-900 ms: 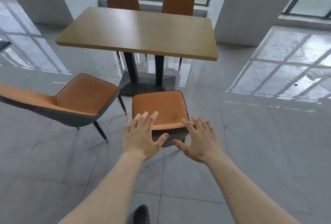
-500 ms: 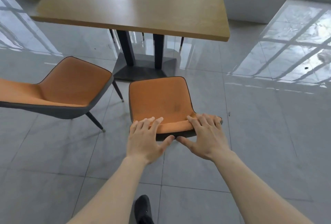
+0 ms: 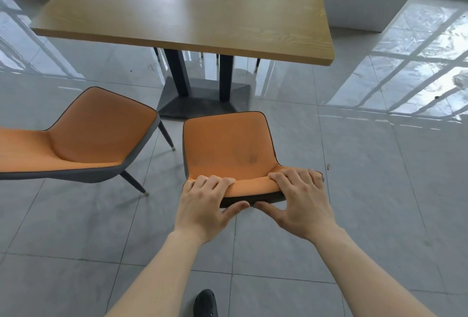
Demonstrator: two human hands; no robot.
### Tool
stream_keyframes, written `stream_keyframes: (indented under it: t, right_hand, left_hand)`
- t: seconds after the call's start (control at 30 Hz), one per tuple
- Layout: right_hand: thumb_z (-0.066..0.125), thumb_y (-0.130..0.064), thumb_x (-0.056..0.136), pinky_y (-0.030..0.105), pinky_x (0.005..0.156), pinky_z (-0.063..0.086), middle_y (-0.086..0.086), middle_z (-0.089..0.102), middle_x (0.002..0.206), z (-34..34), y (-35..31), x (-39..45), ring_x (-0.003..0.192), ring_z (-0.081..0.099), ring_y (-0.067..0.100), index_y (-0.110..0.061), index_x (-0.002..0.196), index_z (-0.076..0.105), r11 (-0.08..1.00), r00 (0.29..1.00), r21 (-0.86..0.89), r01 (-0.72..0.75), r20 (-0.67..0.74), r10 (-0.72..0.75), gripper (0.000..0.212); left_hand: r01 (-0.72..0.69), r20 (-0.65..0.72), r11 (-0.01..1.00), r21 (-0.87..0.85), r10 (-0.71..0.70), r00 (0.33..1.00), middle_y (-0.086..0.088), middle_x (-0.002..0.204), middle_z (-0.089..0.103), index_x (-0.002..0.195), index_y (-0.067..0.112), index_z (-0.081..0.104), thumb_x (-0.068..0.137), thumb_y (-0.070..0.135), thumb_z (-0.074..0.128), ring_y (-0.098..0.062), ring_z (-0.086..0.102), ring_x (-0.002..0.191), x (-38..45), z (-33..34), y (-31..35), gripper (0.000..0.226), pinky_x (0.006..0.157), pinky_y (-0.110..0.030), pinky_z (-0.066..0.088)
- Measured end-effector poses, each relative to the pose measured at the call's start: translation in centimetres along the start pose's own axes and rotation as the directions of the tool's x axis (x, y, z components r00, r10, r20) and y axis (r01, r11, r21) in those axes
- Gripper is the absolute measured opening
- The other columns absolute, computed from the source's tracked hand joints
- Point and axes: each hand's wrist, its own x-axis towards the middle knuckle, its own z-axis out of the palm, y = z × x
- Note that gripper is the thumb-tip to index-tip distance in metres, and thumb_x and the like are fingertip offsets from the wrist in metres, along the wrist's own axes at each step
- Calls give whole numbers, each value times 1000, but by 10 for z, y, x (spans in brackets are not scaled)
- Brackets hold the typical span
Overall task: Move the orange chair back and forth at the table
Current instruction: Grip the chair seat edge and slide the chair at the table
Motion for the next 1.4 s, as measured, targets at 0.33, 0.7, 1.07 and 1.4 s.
stream_keyframes:
  t: [0.33,0.7,1.07,1.4]
  right_hand:
    - [21,-96,81,52,117,27,-5,59,129,10,-16,42,123,49,25,-32,134,56,998,998,25,-52,-27,53,91]
    - [23,-95,81,52,118,27,-3,58,132,3,-22,104,128,47,27,-32,137,54,996,995,18,-91,-47,92,90]
    - [30,-94,81,48,103,34,-1,61,127,-13,-23,181,119,51,27,-30,132,56,996,993,11,-92,-72,92,86]
    - [31,-93,82,50,95,35,0,64,123,-8,-52,183,115,53,29,-28,127,58,992,990,35,-118,-70,121,83]
  left_hand:
    - [-22,68,1000,14,21,997,13,126,62,136,36,52,88,87,25,-17,53,113,42,0,-37,75,101,-38,40]
    - [-69,84,996,48,65,994,12,124,61,136,37,49,89,85,27,-17,53,110,108,-14,-70,71,100,-39,40]
    - [-85,93,995,48,80,992,11,120,62,134,37,50,89,85,28,-18,53,106,182,-35,-102,69,95,-39,40]
    - [-30,162,999,18,26,986,13,132,58,139,40,45,87,85,34,-18,50,121,175,-49,-121,69,109,-41,39]
